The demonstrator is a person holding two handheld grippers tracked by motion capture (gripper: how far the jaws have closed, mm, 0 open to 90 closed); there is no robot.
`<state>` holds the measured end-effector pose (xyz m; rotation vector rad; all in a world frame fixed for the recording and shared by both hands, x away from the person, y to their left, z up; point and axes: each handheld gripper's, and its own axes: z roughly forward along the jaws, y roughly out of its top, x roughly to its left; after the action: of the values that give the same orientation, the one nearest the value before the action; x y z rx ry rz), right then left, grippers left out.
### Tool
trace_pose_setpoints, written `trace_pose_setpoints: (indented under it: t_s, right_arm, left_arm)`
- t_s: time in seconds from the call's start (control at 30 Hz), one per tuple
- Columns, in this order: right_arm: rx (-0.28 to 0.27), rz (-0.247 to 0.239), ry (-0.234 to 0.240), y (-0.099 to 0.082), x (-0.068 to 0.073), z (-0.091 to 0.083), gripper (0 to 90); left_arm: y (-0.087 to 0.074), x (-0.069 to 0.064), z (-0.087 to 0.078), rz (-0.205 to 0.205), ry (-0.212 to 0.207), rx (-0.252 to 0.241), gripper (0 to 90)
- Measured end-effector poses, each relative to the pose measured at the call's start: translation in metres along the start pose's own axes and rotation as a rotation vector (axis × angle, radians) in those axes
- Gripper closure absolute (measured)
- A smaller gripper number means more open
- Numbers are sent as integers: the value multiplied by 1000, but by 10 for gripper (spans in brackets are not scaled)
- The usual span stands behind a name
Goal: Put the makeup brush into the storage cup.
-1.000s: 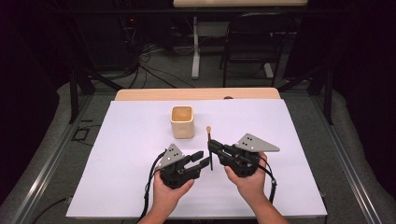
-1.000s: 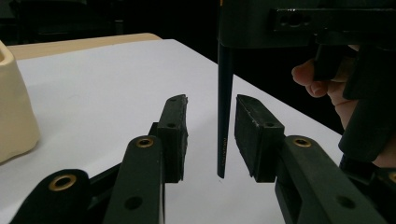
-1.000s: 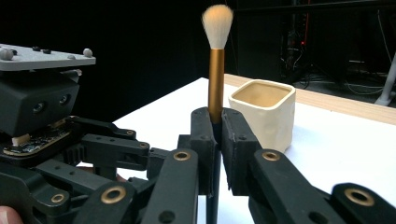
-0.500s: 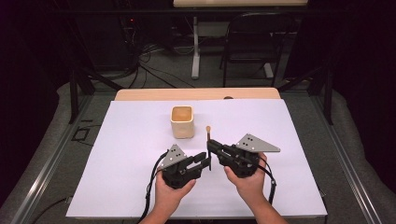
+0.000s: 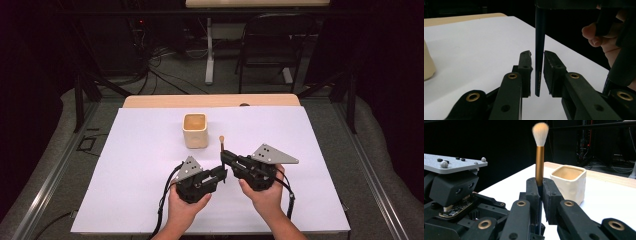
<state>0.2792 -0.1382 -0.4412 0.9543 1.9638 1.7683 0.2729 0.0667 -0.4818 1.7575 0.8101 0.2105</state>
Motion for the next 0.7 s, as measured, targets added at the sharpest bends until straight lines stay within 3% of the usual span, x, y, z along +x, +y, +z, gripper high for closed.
trace_pose_setpoints:
  t_s: [0.2, 0.7]
  right_arm:
    - [2, 2, 1, 0, 0, 0, 837]
    - [4, 0, 3, -1, 1, 2, 837]
  left_arm:
    - [-1, 0, 0, -2, -14, 2, 798]
    - [-2, 0, -1, 8, -5, 13, 834]
